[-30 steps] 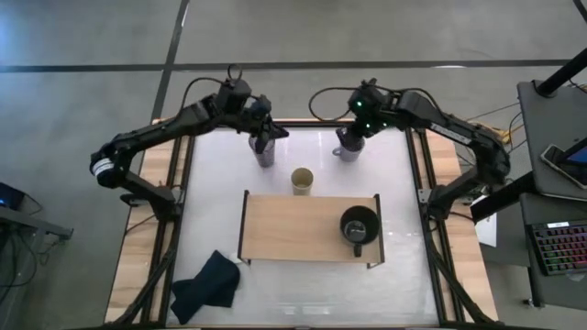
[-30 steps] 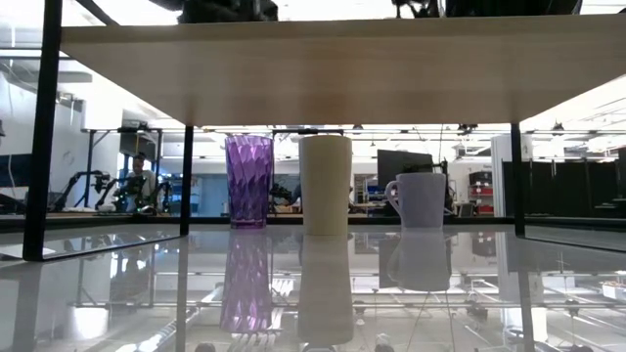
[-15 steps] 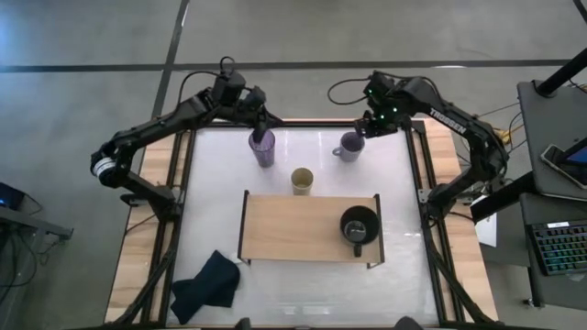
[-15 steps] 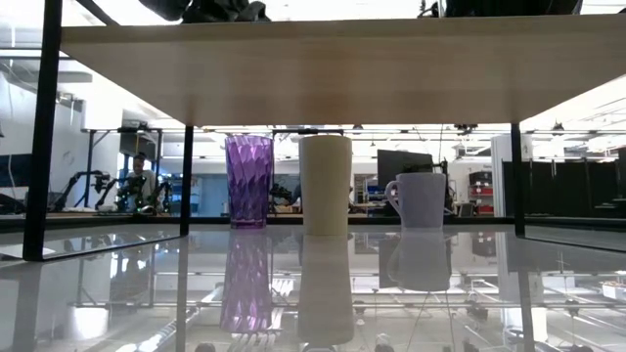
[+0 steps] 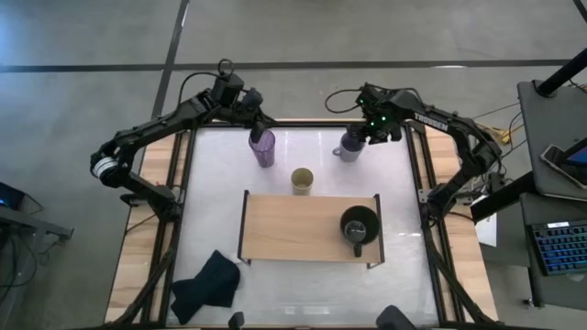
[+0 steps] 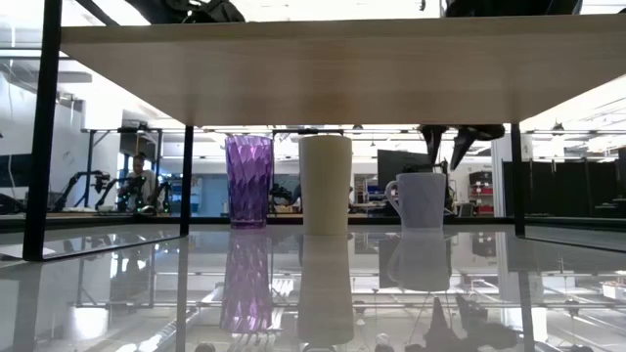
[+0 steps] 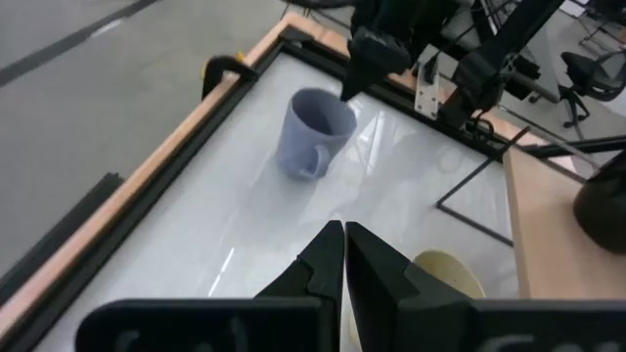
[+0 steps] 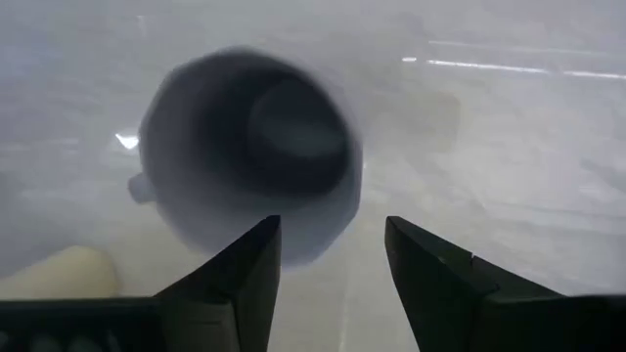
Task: Stack small to large cups/mugs on shelf
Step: Put the gray mug on the shelf
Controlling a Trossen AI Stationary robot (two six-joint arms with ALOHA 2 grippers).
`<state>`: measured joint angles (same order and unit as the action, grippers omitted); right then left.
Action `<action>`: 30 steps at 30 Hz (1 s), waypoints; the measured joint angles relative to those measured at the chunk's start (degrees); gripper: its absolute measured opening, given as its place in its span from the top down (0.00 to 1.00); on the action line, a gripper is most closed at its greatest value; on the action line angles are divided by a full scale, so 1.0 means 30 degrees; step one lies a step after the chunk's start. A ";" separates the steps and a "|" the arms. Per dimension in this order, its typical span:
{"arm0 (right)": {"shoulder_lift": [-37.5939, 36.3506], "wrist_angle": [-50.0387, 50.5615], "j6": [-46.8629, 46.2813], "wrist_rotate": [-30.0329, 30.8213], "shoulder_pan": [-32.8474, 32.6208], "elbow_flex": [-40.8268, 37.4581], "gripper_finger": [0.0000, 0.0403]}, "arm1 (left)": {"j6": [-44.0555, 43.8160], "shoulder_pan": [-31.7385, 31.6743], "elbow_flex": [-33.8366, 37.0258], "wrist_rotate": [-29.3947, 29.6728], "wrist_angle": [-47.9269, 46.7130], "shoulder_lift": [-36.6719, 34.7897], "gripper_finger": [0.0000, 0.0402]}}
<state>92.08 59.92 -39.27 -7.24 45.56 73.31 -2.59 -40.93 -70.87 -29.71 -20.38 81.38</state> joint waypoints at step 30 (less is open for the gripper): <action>0.2036 -0.1647 0.1963 0.2490 0.0284 -0.0162 0.84 | 0.0007 -0.0087 0.0364 0.0000 -0.0539 0.0000 1.00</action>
<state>98.19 54.98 -33.38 0.23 46.41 72.82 -2.57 -41.19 -69.78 -29.71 -22.00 81.38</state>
